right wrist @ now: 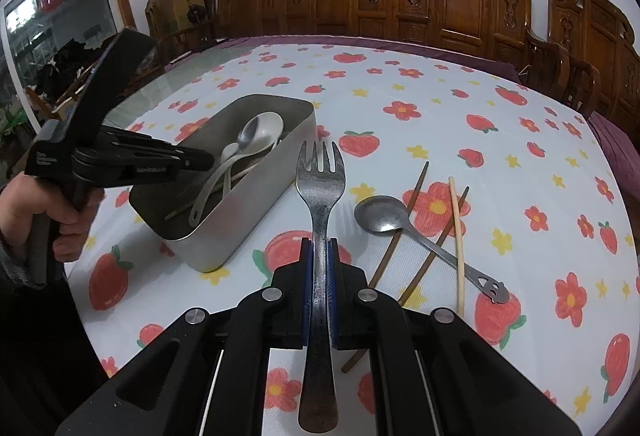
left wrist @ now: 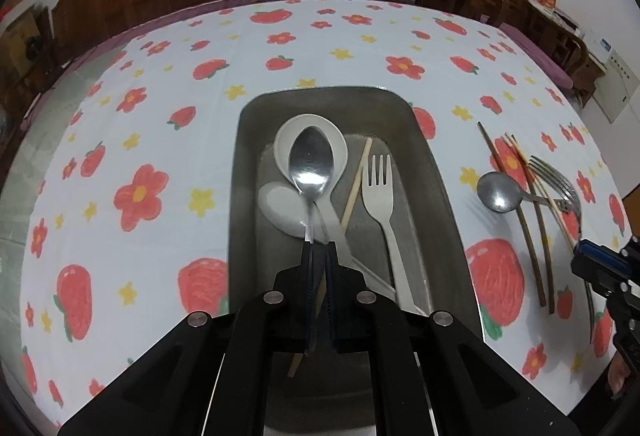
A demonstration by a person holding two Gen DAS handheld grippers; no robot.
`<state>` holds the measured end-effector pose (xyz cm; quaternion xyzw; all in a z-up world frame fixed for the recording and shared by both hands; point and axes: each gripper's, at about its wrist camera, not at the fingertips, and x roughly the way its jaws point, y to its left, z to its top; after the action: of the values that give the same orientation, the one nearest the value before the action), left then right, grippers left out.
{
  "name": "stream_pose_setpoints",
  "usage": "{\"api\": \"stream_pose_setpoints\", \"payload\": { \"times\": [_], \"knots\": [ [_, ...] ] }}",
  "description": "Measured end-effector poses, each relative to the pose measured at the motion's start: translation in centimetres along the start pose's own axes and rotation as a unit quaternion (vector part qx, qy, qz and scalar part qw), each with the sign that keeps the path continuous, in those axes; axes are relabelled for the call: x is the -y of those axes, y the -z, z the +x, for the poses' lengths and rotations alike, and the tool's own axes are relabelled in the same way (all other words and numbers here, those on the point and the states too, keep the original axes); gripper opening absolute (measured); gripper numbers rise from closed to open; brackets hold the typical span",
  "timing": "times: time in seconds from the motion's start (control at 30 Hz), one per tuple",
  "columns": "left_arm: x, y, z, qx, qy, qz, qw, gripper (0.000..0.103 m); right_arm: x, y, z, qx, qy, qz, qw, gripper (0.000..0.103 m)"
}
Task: Organize utensils
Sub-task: 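Lower the metal spoon into the grey tray and open the left gripper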
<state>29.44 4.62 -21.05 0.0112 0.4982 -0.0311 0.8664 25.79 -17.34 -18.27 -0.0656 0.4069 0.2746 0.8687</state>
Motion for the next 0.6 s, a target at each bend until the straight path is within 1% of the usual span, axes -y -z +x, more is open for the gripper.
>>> {"api": "stream_pose_setpoints", "payload": {
  "times": [0.03, 0.07, 0.13, 0.23, 0.3, 0.37, 0.5, 0.53, 0.57, 0.6],
  "knots": [
    [-0.1, 0.1, -0.4, 0.003, 0.0, -0.001, 1.0, 0.008, -0.1, 0.0, 0.0, 0.0, 0.001, 0.0, 1.0, 0.008],
    [-0.3, 0.0, -0.8, 0.006, 0.001, 0.0, 1.0, 0.014, -0.2, -0.1, -0.2, 0.0, 0.001, -0.001, 1.0, 0.008],
    [-0.6, 0.2, -2.0, 0.017, 0.0, 0.002, 0.9999, 0.019, -0.4, -0.2, -0.4, 0.0, 0.0, -0.001, 1.0, 0.008],
    [-1.1, 0.5, -3.8, 0.032, 0.003, 0.003, 0.9995, 0.021, -1.0, -0.7, -1.0, 0.001, 0.004, -0.008, 1.0, 0.008],
    [-1.5, 0.7, -5.0, 0.041, 0.005, 0.004, 0.9991, 0.026, -1.4, -1.1, -1.5, 0.005, 0.002, -0.005, 1.0, 0.008],
    [-1.8, 1.0, -5.9, 0.05, 0.004, 0.005, 0.9987, 0.036, -1.8, -1.5, -2.0, 0.009, 0.0, -0.003, 1.0, 0.008],
    [-2.6, 1.3, -7.7, 0.064, 0.01, -0.001, 0.9979, 0.037, -3.1, -2.4, -2.6, 0.012, -0.004, -0.007, 1.0, 0.008],
    [-2.8, 1.4, -8.0, 0.066, 0.011, -0.002, 0.9978, 0.04, -3.5, -2.8, -2.7, 0.011, -0.005, -0.009, 1.0, 0.008],
    [-3.0, 1.5, -8.4, 0.068, 0.011, -0.004, 0.9976, 0.054, -3.8, -3.1, -2.8, 0.011, -0.007, -0.009, 1.0, 0.008],
    [-3.3, 1.5, -9.0, 0.076, 0.014, -0.006, 0.997, 0.062, -4.2, -3.4, -2.8, 0.011, -0.008, -0.01, 1.0, 0.008]
  ]
}}
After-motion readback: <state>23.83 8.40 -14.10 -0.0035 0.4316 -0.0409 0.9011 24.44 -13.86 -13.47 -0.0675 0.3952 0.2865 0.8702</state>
